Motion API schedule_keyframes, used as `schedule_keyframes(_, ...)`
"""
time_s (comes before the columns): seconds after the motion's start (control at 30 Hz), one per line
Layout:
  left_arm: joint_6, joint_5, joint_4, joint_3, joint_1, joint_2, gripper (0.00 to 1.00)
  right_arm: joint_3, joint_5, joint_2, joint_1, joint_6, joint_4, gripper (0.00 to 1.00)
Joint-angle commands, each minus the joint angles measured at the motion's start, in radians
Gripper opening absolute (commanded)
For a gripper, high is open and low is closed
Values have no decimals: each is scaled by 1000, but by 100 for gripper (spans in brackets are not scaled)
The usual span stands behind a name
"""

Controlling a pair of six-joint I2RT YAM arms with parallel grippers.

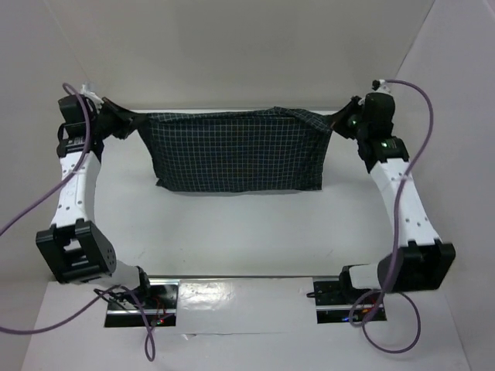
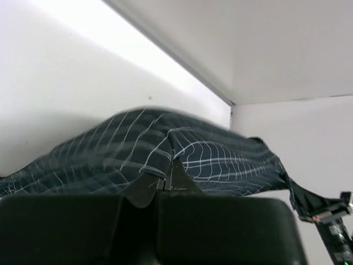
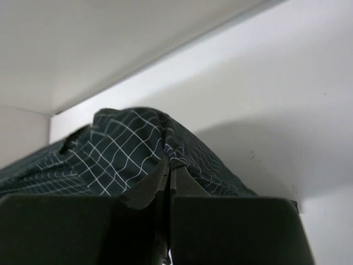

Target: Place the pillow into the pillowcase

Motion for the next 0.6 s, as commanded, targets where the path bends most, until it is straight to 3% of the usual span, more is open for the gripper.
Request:
schedule_keyframes(0.0, 32, -21, -11, -6, 25, -174, 0, -8, 84, -223, -12, -24, -62, 0)
schedule_keyframes(0.13, 21, -21, -90, -38, 67, -334, 0, -20, 107, -375, -12, -35, -187, 0)
schedule_keyframes(0.37, 120, -182, -382, 115, 76, -483, 0, 10, 160, -543, -12, -44, -349, 0)
schedule_keyframes(0.47, 140, -187, -397, 141, 76, -466, 0, 1, 160, -518, -12, -35, -363, 0)
schedule_keyframes(0.57, 140, -134, -287, 57, 76, -391, 0, -74, 160, -466, -12, -35, -278, 0)
